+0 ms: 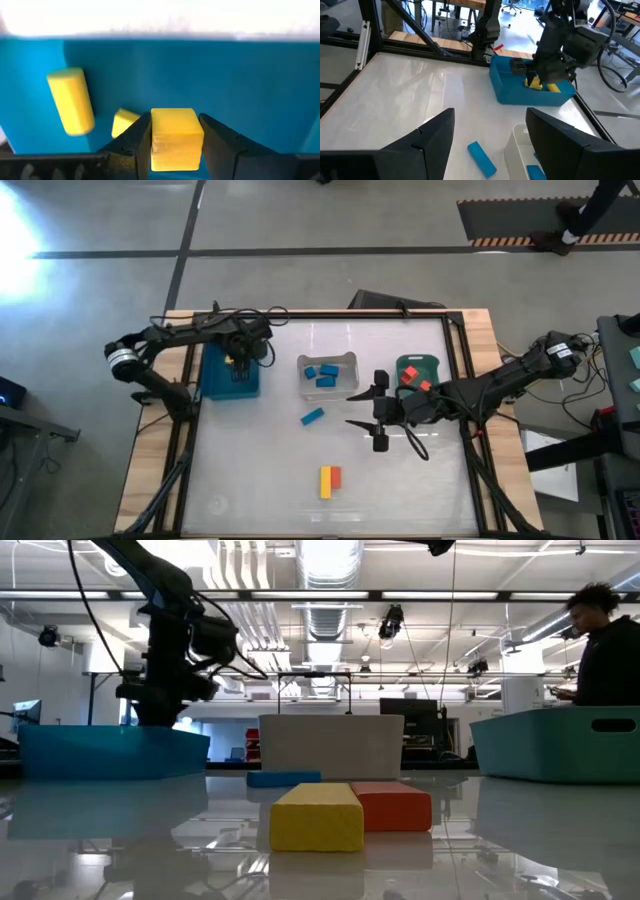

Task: Sort & place blocks by color
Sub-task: Put the yellow block into the blue bin

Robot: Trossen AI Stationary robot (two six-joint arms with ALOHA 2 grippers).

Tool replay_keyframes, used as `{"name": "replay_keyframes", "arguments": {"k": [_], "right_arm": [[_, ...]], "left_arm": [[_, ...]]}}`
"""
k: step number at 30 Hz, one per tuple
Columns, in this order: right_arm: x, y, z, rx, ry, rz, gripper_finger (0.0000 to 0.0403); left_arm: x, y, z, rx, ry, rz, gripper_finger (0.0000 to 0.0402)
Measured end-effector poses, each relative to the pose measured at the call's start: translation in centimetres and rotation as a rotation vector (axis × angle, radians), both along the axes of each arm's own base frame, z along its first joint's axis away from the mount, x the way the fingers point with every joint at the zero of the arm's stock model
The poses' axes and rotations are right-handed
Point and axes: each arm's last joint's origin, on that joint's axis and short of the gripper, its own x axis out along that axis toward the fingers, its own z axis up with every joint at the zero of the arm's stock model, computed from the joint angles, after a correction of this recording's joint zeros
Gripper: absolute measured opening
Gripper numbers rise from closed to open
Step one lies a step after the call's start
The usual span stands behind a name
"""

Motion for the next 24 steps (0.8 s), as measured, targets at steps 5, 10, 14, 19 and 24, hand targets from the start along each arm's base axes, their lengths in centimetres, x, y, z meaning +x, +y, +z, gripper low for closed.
{"name": "replay_keyframes", "arguments": {"k": [5, 10, 14, 19, 24], "right_arm": [[0.0, 0.0, -0.2, -0.005, 0.009, 0.000, 0.0237], [0.0, 0.0, -0.3, -0.006, 0.013, 0.000, 0.0237], [-0.1, 0.0, -0.3, -0.007, 0.014, 0.001, 0.0237], [-0.1, 0.0, -0.3, -0.007, 0.014, 0.000, 0.0237], [-0.1, 0.0, -0.3, -0.006, 0.015, 0.000, 0.0237]], "left_arm": [[0.8, 0.6, -0.8, 0.015, -0.011, -0.062, 0.0120], [1.0, 1.0, -1.1, 0.025, -0.024, -0.068, 0.0125], [1.1, 1.1, -1.3, 0.021, -0.018, -0.064, 0.0135], [1.1, 1.1, -1.4, 0.020, -0.017, -0.065, 0.0140], [1.1, 1.1, -1.3, 0.021, -0.017, -0.061, 0.0142]]}}
